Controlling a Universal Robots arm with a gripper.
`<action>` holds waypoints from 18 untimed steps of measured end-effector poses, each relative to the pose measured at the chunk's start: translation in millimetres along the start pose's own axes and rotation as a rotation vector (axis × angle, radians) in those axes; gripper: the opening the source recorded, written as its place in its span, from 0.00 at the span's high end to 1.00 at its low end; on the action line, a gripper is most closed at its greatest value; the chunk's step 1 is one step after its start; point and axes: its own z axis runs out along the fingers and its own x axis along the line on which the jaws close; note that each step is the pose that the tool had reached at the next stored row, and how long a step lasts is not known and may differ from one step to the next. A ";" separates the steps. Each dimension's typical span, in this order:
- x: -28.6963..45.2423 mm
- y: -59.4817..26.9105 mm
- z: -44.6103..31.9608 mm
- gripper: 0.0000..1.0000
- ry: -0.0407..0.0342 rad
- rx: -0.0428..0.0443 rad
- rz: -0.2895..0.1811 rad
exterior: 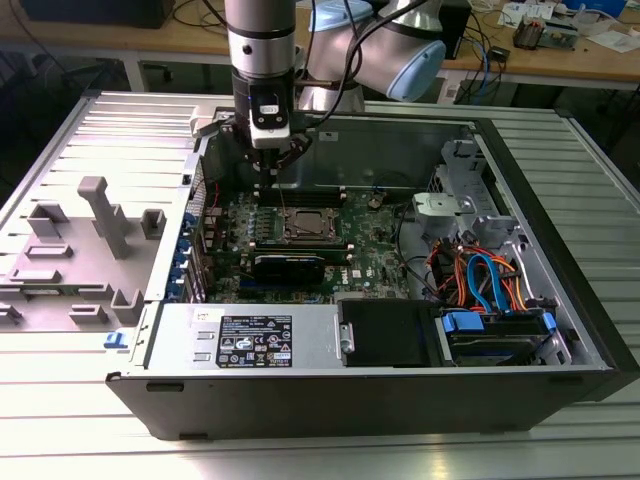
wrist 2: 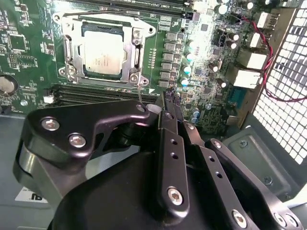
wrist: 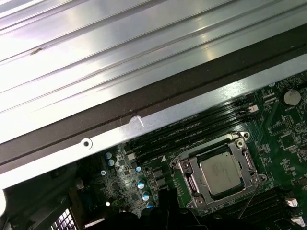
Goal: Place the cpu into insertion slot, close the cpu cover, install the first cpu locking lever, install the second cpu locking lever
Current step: 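Install the first cpu locking lever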
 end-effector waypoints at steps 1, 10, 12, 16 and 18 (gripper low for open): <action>0.1 0.1 0.0 0.89 0.0000 0.0001 0.000; 0.4 0.8 0.2 0.89 -0.0001 -0.0002 -0.005; 0.4 0.8 0.3 0.89 -0.0009 -0.0008 -0.043; 0.8 1.4 0.1 0.89 -0.0020 -0.0013 -0.103; 1.8 1.9 0.1 0.89 -0.0023 -0.0015 -0.111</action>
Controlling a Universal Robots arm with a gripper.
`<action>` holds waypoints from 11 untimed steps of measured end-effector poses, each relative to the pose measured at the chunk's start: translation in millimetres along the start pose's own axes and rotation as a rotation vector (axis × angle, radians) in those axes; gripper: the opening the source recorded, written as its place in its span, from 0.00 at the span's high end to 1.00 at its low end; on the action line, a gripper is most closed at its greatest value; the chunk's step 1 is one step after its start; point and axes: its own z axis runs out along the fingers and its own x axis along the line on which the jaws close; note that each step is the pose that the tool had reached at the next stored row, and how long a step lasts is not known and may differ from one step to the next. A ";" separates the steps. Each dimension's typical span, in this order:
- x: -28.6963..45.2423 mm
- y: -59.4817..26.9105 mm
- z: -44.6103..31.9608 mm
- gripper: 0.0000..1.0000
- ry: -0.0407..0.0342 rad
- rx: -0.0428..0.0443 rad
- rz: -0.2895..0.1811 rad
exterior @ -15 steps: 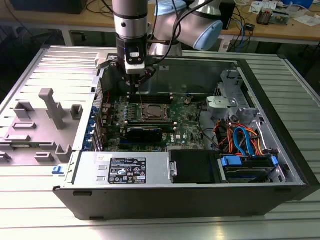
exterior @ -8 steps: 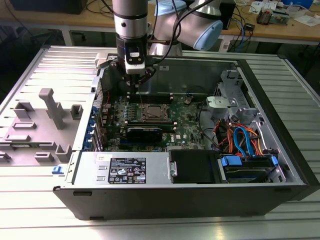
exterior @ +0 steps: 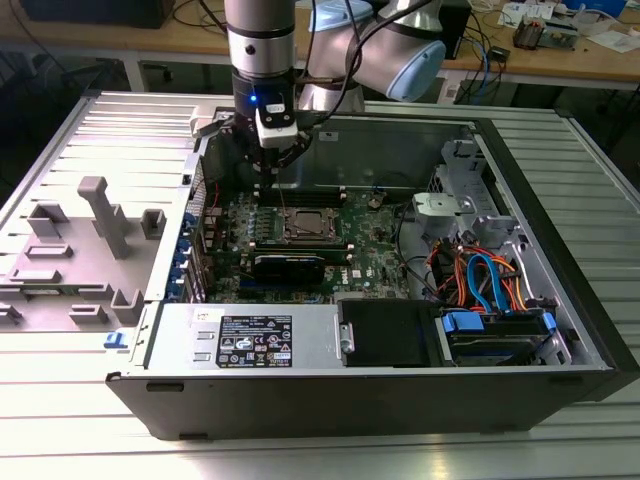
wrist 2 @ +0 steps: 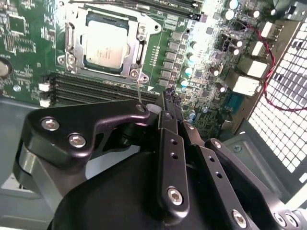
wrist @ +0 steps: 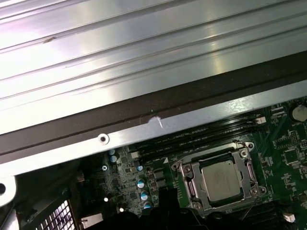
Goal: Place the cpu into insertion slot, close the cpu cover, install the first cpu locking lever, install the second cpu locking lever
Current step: 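Install the first cpu locking lever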
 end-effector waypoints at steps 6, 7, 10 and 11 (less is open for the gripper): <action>3.3 6.7 0.2 0.89 -0.0008 -0.0006 -0.038; 3.3 7.1 0.5 0.89 -0.0012 -0.0009 -0.051; 3.9 9.1 2.3 0.89 -0.0021 -0.0014 -0.099; 4.1 10.0 2.9 0.89 -0.0023 -0.0016 -0.106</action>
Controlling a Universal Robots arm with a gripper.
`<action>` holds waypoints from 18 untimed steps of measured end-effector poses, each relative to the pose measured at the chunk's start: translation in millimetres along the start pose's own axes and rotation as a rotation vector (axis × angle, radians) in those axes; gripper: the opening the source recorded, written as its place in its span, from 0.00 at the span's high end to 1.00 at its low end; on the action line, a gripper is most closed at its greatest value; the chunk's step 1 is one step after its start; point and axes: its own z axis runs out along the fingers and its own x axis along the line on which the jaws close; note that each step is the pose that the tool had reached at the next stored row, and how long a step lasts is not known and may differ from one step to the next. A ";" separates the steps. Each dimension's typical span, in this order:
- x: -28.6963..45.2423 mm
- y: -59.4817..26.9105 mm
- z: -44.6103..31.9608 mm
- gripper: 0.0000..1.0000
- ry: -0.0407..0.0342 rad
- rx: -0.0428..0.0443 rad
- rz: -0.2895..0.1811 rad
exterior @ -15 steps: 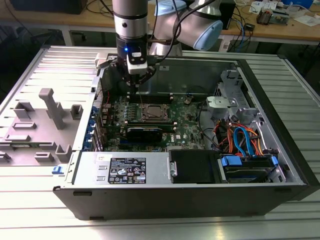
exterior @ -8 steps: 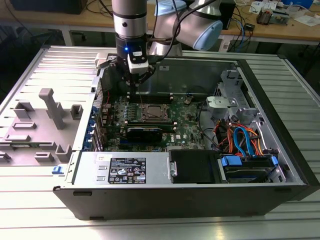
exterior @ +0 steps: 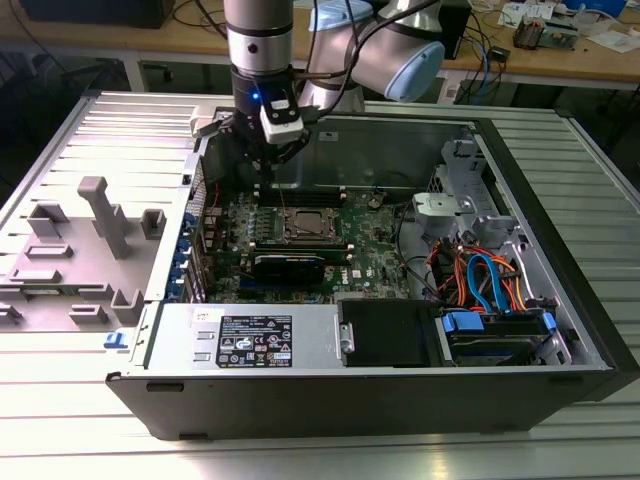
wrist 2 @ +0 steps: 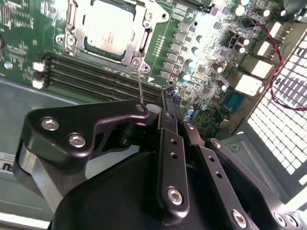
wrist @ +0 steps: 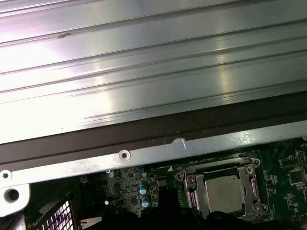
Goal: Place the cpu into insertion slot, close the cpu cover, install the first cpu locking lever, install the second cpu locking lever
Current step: 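Install the first cpu locking lever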
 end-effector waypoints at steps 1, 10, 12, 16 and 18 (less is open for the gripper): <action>0.3 1.8 0.9 0.89 -0.0001 -0.0001 -0.006; -17.4 7.2 4.5 0.89 -0.0011 -0.0006 -0.050; -17.7 7.4 5.3 0.89 -0.0019 -0.0011 -0.089; -20.2 8.0 8.4 0.89 -0.0028 -0.0011 -0.127; -22.8 8.8 10.6 0.89 -0.0032 -0.0002 -0.139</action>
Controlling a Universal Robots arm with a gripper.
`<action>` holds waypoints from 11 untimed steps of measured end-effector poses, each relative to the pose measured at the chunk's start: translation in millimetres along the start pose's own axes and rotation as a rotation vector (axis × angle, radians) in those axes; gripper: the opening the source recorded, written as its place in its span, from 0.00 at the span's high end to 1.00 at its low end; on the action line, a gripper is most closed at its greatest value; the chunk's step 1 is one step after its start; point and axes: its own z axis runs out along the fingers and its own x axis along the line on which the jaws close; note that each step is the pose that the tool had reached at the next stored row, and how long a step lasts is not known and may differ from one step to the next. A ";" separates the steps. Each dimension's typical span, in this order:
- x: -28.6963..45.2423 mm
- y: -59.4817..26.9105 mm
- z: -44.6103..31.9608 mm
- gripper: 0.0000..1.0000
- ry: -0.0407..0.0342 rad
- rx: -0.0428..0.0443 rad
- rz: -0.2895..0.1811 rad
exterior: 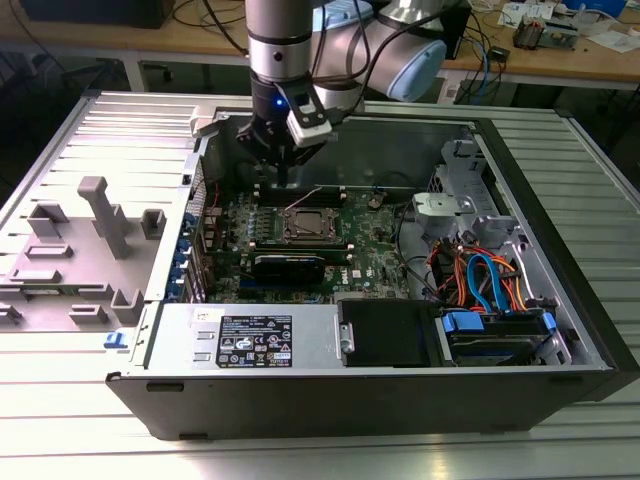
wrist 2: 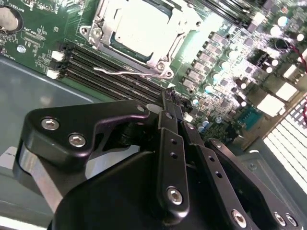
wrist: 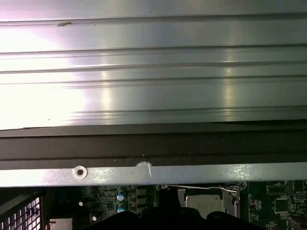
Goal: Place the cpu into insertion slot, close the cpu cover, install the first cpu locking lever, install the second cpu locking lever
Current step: 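Install the first cpu locking lever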
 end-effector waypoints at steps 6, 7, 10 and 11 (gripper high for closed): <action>-10.7 0.3 4.9 0.89 -0.0007 0.0004 -0.030; -12.5 0.4 5.8 0.89 -0.0007 0.0009 -0.032; -17.1 1.1 7.9 0.89 -0.0011 0.0069 -0.032; -18.5 1.2 8.6 0.89 -0.0012 0.0071 -0.033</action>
